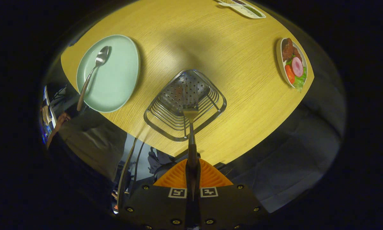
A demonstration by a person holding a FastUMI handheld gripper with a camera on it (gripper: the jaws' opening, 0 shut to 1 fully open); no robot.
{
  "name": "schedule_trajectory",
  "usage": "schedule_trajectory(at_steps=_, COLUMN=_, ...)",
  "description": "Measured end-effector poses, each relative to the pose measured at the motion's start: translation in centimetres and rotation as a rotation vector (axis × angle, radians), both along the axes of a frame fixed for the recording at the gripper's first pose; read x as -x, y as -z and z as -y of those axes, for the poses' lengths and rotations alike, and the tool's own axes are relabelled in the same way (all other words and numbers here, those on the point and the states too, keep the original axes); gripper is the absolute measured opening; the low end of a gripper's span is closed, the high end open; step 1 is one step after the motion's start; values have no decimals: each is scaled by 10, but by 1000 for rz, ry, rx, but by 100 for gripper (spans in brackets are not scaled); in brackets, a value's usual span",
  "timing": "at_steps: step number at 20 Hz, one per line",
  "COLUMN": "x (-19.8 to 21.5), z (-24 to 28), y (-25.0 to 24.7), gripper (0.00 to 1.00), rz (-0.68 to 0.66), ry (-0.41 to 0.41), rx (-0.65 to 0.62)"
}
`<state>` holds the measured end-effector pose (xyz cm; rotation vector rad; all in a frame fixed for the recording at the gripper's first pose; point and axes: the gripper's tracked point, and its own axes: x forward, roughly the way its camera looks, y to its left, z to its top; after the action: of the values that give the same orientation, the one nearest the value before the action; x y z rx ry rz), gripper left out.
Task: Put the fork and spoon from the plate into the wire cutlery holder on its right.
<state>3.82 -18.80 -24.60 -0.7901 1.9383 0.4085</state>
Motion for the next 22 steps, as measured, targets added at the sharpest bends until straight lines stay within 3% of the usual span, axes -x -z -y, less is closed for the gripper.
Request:
schedule_trajectory(at_steps=3, x=-9, z=-1, y=6, gripper=1, rz=-11, ry=-45, rx=28)
schedule_trajectory(at_steps=10, x=-10, z=-7, y=9, gripper=10, rz=-45, ry=4, rx=25)
schedule_trajectory(at_steps=12, x=-11, z=-10, y=6, gripper=25, rz=-32, ry=23, rx=-5)
schedule_trajectory(at_steps=13, x=-12, z=-14, y=1, gripper=26, rz=-25, ry=41, rx=-28)
schedule_trajectory(at_steps=14, x=-14, z=-19, y=-6, gripper=38, rz=-18, ry=63, rx=-57)
schedule_trajectory(at_steps=15, x=-13, z=-19, y=-12, gripper=42, rz=-6, ry=88, rx=-85)
schedule_trajectory(at_steps=22, x=-13, z=-41, y=-52, gripper=42, rz=215, ry=327, rx=-293)
